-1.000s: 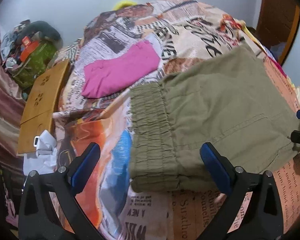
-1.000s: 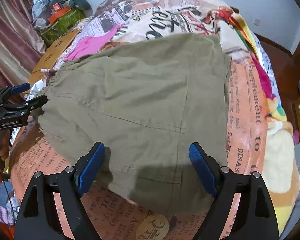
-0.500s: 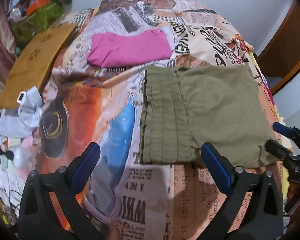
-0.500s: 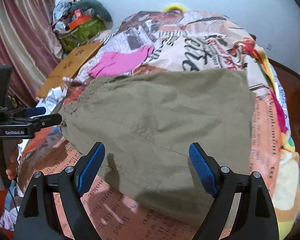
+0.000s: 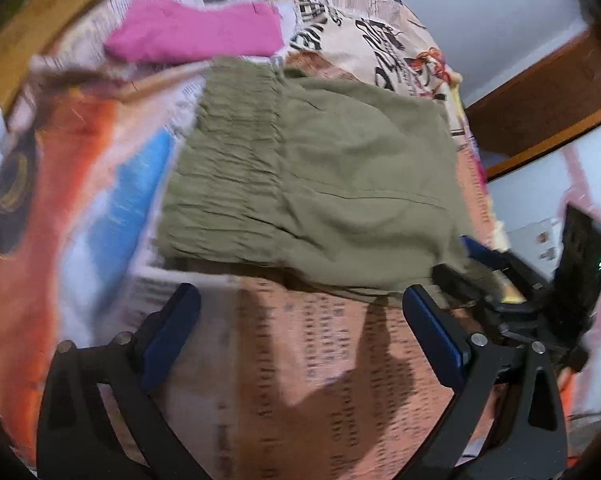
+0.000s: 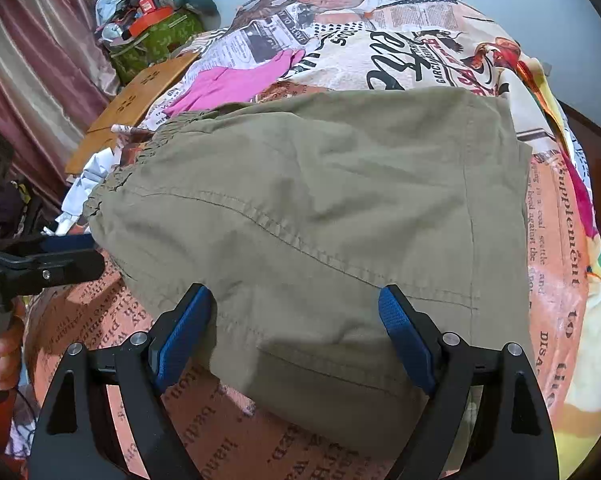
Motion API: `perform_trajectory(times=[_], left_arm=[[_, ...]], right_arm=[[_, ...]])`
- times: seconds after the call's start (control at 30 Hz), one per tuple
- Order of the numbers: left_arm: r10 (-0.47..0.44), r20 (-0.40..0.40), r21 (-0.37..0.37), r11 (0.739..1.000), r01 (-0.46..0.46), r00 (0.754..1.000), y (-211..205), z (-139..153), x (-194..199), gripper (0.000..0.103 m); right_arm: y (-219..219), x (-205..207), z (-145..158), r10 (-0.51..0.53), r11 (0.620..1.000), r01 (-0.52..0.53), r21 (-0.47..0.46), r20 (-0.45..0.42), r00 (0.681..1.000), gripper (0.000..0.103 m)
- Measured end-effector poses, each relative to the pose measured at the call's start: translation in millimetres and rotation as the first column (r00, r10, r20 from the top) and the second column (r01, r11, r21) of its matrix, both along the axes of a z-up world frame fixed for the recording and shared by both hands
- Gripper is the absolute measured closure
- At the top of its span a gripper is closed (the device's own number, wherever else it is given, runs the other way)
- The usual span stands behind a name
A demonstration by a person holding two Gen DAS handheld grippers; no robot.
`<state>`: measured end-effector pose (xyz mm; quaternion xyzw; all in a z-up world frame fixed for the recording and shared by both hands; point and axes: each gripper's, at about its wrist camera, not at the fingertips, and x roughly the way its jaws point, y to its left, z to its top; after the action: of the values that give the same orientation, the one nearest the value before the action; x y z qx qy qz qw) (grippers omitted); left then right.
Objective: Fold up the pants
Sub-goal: 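Grasp the corner of the elastic waistband with the left gripper, then lift the waistband with the left gripper and fold it over onto the legs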
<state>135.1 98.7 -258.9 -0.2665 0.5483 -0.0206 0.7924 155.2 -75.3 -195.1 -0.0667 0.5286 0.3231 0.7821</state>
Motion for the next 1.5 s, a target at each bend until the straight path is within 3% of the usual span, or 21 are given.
perform_trajectory(times=[0.2, 0.43, 0.47, 0.63, 0.8, 0.93, 1.03, 1.17, 1.27, 1.4, 1.5], left_arm=[[0.021, 0.034, -0.112, 0.994, -0.017, 0.999, 4, -6, 16, 0.001], [0.037, 0.014, -0.127, 0.991, -0.035, 0.999, 15, -13, 39, 0.002], [0.054, 0.015, -0.115, 0.992, -0.052, 0.998, 17, -13, 40, 0.004], [0.12, 0.021, -0.015, 0.993, -0.12, 0.993, 20, -10, 41, 0.035], [0.151, 0.053, 0.022, 0.988, -0.152, 0.987, 24, -6, 34, 0.051], [0.145, 0.106, 0.142, 0.977, -0.16, 0.984, 21, 6, 24, 0.062], [0.122, 0.131, 0.222, 0.964, -0.149, 0.984, 19, 14, 18, 0.064], [0.115, 0.164, 0.329, 0.93, -0.165, 0.98, 22, 25, 3, 0.065], [0.11, 0.203, 0.438, 0.878, -0.191, 0.973, 23, 38, -11, 0.065], [0.09, 0.253, 0.539, 0.814, -0.217, 0.963, 20, 55, -21, 0.065], [0.049, 0.28, 0.58, 0.787, -0.209, 0.959, 12, 68, -23, 0.065]], right_arm=[[-3, 0, -2, -0.01, 1.0, 0.01, 0.028, -0.005, 1.0, 0.019], [-4, 1, -4, -0.011, 0.999, 0.011, 0.045, -0.02, 1.0, 0.017], [-4, 1, -5, -0.01, 0.999, 0.011, 0.046, -0.021, 1.0, 0.017], [-5, 1, -5, -0.01, 0.999, 0.011, 0.047, -0.021, 1.0, 0.017], [-6, 1, -1, -0.011, 0.999, 0.012, 0.039, -0.022, 1.0, 0.017], [-13, -1, 8, -0.019, 0.998, 0.021, 0.057, -0.025, 1.0, 0.019], [-21, -4, 21, -0.041, 0.996, 0.041, 0.078, -0.006, 0.999, 0.018], [-38, -8, 32, -0.084, 0.993, 0.082, 0.088, 0.021, 0.996, 0.018], [-51, -9, 31, -0.122, 0.99, 0.12, 0.08, 0.019, 0.992, 0.018], [-65, -11, 15, -0.156, 0.986, 0.157, 0.053, -0.018, 0.988, 0.018], [-71, -10, 1, -0.169, 0.984, 0.172, 0.051, -0.069, 0.983, 0.019]])
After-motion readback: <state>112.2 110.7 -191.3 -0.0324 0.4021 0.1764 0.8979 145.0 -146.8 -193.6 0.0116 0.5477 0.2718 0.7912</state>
